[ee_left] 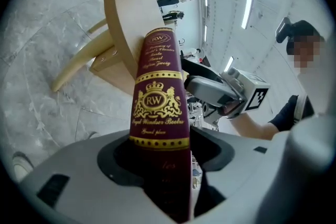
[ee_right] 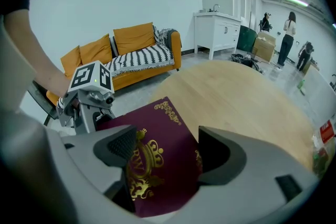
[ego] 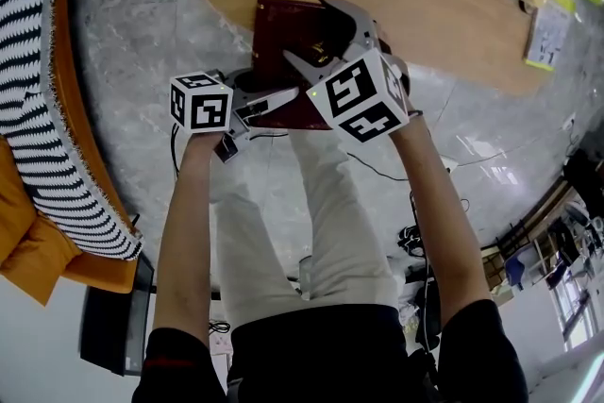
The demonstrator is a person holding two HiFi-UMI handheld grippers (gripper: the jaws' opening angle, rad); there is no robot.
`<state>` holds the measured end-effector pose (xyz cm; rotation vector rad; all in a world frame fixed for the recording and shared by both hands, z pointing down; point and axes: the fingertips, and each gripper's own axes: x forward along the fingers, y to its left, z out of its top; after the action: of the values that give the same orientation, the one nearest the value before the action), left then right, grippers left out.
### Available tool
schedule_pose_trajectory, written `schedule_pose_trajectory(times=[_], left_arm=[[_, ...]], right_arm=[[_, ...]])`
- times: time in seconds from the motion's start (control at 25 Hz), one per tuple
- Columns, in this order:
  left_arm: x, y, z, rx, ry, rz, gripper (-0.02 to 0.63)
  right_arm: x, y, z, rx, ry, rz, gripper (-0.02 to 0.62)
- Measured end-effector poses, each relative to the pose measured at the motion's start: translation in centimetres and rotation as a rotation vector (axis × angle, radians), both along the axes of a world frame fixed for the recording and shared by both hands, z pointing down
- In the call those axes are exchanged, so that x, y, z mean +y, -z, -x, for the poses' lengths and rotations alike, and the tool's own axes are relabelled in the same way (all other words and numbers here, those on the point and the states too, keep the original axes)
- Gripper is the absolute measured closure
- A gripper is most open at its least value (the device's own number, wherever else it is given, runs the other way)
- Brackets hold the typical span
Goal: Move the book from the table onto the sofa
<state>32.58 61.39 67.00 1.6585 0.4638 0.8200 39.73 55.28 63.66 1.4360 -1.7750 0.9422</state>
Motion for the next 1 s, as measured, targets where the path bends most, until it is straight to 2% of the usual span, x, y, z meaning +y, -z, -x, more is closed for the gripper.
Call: schedule_pose_trajectory(times=[0.4,0.64,0.8,1.0], left_arm=[[-1.6,2.2,0.9,0.012,0.039,-0.054,0.355],[-3.7,4.5,2.2,-0.001,0.067,-0.122,0.362],[-5.6,6.7,2.7,-0.004,0.091,-0.2,0.362],[-8.3,10.5,2.7,0.013,0.172,-0.272,0.362]], right_arm=[[-0.5,1.7,0.6,-0.02,-0.006,-0.011,0.225],[-1.1,4.6,2.0,-0.024,-0.008,-0.025,0.225],[-1.4,6.9,2.2,-0.035,-0.018,-0.049,0.227],[-2.0,10.3,2.5,-0.048,-0.009,-0.081,0.227]])
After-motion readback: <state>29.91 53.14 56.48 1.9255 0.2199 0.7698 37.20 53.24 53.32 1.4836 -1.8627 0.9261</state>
